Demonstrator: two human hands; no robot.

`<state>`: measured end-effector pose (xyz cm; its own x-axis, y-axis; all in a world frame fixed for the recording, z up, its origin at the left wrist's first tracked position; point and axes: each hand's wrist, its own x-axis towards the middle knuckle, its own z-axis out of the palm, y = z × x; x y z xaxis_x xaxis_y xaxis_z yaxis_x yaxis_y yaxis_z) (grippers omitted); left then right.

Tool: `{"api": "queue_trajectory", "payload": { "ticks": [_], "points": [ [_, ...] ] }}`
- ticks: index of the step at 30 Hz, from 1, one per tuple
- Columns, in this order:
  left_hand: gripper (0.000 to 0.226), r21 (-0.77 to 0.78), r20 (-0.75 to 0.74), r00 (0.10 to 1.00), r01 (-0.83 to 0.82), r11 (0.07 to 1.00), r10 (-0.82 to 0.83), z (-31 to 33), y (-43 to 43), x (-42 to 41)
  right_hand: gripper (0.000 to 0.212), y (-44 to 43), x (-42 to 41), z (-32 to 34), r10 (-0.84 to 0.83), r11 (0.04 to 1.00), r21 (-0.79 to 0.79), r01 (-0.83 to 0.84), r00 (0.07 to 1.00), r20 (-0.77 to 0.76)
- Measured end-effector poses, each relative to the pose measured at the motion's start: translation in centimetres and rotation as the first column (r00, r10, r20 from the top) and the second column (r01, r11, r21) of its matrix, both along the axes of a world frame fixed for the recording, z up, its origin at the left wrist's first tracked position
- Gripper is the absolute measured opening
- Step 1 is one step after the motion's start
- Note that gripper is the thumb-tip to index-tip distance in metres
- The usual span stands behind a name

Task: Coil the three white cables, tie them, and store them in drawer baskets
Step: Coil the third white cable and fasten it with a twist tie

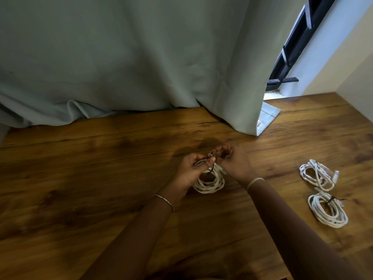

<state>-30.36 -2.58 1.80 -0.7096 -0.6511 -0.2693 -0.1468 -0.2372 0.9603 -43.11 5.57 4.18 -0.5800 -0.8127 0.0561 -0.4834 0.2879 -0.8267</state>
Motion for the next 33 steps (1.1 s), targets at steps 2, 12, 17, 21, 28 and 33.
{"api": "queue_trajectory", "payload": {
  "ticks": [2, 12, 17, 21, 28, 33],
  "points": [
    [0.030, -0.022, -0.003, 0.999, -0.032, 0.999, 0.032, 0.3, -0.1, -0.4, 0.025, -0.3, -0.1, 0.2, 0.008, 1.000, -0.015, -0.009, 1.000, -0.030],
    [0.014, 0.063, -0.012, 0.997, -0.080, 0.995, 0.081, 0.9, -1.5, -1.1, 0.003, -1.9, -1.1, 0.4, -0.021, 0.999, 0.033, 0.019, 0.998, 0.055],
    [0.009, 0.077, -0.002, 0.997, -0.080, 0.994, 0.080, 0.7, -0.9, -0.6, 0.006, -2.0, -1.4, 0.6, -0.089, 0.996, 0.020, 0.087, 0.990, 0.108],
    [0.008, 0.104, 0.008, 0.997, -0.075, 0.992, 0.075, 1.1, -0.4, -0.4, 0.009, -1.9, -1.1, 1.4, -0.106, 0.994, -0.005, 0.108, 0.987, 0.122],
    [0.007, 0.097, 0.009, 0.999, -0.047, 0.994, 0.047, 2.8, 0.6, 0.0, 0.011, -1.6, -1.5, 1.6, -0.162, 0.986, -0.019, 0.165, 0.981, 0.110],
    [0.018, 0.093, -0.034, 0.999, -0.039, 0.995, 0.042, 3.7, 1.4, 0.3, 0.014, -0.8, -0.9, 2.8, -0.175, 0.981, -0.062, 0.186, 0.972, 0.155]
  ]
}}
